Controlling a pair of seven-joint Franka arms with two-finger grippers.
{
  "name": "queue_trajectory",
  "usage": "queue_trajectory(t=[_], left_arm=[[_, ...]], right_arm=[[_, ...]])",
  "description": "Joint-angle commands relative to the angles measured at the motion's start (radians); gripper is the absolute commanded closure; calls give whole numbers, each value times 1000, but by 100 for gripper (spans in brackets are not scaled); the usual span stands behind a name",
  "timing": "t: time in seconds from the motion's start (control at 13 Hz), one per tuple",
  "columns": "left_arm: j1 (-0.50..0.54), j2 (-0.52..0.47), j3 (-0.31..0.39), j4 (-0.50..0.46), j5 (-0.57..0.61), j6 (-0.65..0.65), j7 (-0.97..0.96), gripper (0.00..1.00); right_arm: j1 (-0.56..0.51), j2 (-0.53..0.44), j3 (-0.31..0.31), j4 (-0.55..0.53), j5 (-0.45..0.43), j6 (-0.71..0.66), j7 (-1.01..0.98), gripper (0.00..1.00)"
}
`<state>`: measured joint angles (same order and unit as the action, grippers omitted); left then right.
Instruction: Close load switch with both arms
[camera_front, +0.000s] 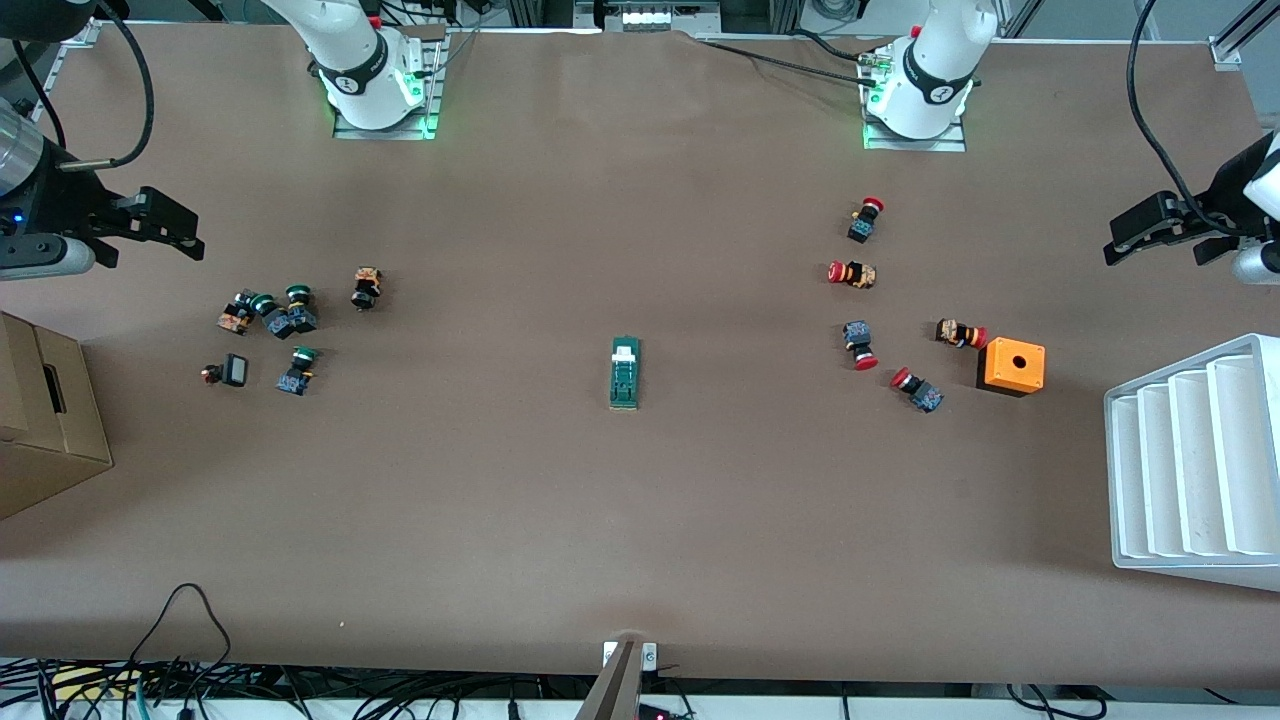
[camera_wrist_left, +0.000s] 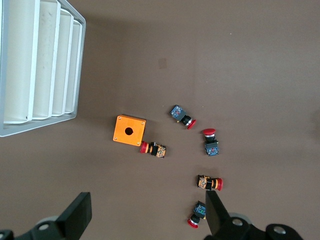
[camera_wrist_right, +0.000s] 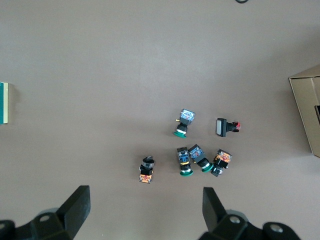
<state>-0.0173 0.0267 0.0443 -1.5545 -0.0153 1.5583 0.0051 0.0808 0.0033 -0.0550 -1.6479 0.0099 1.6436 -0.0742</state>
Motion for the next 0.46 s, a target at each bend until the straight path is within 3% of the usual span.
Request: queue_trajectory(t=[0.0,0.38], left_arm=[[11,-16,-9,-13,18,8,21,0],[11,-37,-12,-25,18,3,21,0]], right_arm=[[-1,3,1,17,-13,-21,8,1],[-1,4,1,22,-16,-19,-3,1]])
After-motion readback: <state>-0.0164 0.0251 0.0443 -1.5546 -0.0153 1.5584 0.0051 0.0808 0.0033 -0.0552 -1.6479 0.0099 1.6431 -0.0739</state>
